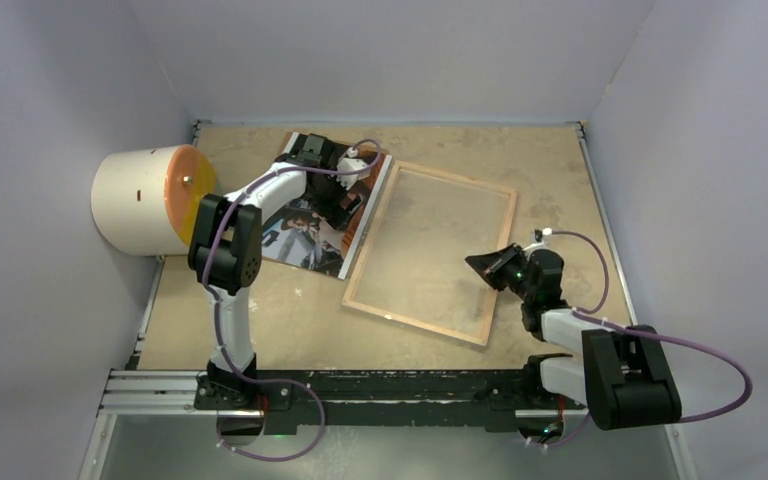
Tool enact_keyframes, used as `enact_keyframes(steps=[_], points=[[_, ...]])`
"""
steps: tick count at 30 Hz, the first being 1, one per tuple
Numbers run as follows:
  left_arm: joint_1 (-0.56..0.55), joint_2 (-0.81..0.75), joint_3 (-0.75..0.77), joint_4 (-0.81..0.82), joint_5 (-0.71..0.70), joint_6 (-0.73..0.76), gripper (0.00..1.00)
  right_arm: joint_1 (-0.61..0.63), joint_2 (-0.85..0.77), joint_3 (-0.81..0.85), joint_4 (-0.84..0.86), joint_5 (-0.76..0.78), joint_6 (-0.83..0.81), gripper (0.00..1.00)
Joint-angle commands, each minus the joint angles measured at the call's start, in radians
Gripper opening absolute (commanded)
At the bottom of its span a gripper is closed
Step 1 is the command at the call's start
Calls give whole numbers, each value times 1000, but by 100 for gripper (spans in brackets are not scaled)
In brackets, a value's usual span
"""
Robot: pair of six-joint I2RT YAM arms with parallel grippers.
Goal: Put the photo into the frame
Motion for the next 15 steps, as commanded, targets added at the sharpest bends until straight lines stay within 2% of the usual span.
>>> enact_keyframes(steps=[1,15], points=[[2,0,37,24,9,22,99,-21,-9,-6,10,34,-30,0],[-3,-4,15,27,14,25,99,-76,5,-5,9,-2,-57,0]])
